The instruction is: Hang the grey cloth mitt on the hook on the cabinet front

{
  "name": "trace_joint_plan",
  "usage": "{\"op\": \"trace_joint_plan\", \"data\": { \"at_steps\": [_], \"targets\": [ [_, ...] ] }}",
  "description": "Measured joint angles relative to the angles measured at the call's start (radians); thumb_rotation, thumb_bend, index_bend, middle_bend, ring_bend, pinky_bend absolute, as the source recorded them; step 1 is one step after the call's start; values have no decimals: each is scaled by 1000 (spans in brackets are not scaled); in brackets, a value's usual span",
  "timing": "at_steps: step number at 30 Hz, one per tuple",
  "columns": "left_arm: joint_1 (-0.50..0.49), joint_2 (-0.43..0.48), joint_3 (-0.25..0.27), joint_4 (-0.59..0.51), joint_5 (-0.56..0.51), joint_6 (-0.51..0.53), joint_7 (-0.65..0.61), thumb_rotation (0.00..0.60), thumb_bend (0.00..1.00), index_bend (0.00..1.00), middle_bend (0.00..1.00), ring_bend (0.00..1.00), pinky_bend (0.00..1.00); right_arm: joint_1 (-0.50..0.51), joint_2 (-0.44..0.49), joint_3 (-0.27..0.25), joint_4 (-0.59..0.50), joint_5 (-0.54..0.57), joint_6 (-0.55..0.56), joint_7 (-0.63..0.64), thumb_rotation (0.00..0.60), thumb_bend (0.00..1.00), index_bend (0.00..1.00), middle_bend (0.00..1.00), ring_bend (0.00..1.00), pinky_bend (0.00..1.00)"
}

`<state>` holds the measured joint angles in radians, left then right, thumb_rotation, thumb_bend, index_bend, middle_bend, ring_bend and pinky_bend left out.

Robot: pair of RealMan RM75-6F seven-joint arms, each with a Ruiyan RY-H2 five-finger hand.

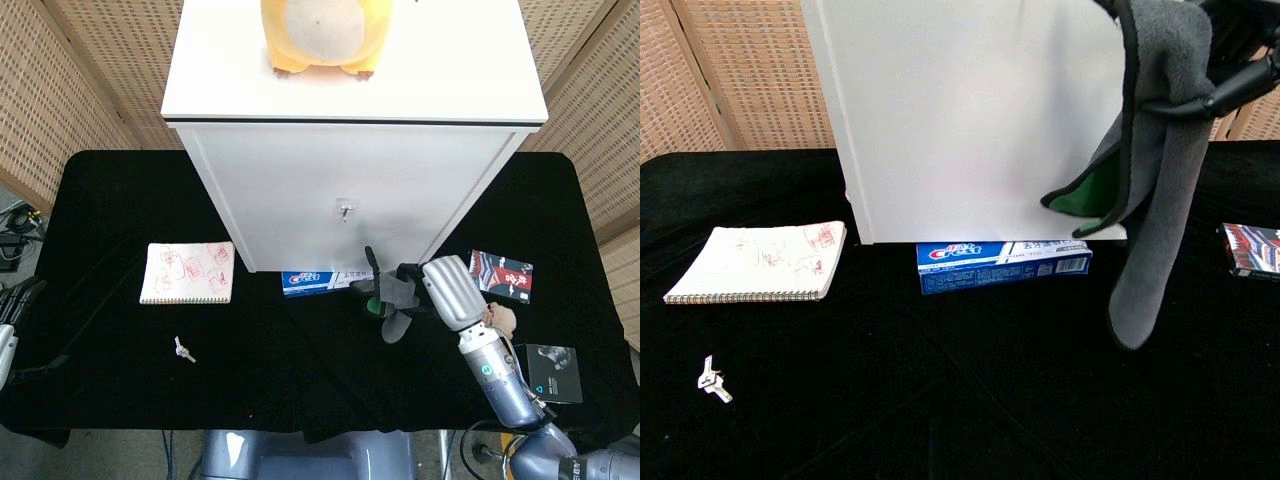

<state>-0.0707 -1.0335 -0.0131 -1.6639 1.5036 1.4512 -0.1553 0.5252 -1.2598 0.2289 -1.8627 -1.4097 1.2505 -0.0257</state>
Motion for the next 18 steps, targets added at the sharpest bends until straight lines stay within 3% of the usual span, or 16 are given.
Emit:
{"op": "trace_joint_plan", "data": {
  "at_steps": [10, 18],
  "targets": [
    [-2, -2, -2, -1, -7, -4, 5, 600, 0, 0, 0, 0, 0, -3, -14, 45, -32, 27, 60, -215, 600, 643, 855, 1000, 1000, 1000],
    [-2, -4, -5, 0, -14, -5, 11, 600, 0, 0, 0, 0, 0, 35, -36, 74, -85, 149, 54, -462, 600, 653, 862, 1000, 1000, 1000]
  ]
}}
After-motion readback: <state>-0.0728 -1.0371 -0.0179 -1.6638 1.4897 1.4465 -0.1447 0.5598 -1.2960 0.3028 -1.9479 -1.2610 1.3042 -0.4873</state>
